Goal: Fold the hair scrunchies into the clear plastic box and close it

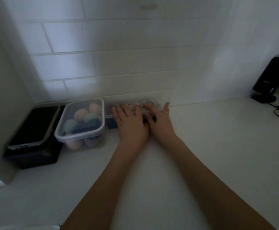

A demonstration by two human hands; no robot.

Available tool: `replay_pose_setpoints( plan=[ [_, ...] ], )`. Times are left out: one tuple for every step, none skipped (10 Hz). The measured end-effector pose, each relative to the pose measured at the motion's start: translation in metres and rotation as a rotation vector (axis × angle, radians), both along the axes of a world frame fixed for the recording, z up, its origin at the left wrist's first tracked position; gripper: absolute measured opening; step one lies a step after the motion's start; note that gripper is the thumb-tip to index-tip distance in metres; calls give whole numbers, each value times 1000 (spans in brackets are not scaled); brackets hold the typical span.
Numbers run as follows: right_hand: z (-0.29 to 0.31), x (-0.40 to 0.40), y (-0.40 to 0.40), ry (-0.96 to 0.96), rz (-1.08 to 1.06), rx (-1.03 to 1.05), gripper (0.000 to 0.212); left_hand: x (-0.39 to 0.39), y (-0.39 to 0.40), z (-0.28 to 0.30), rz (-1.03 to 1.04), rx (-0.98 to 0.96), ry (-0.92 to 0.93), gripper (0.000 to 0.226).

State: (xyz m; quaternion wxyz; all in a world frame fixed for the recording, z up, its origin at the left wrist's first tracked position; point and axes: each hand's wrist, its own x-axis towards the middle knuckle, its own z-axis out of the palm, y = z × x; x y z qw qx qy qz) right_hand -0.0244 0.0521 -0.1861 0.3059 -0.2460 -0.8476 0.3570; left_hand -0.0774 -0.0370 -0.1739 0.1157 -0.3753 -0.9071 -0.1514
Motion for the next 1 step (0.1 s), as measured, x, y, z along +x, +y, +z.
replay_pose_setpoints(
  plan=[
    [23, 12, 15, 31, 17, 55, 53, -8, -13, 24, -119, 119, -176, 41]
  ],
)
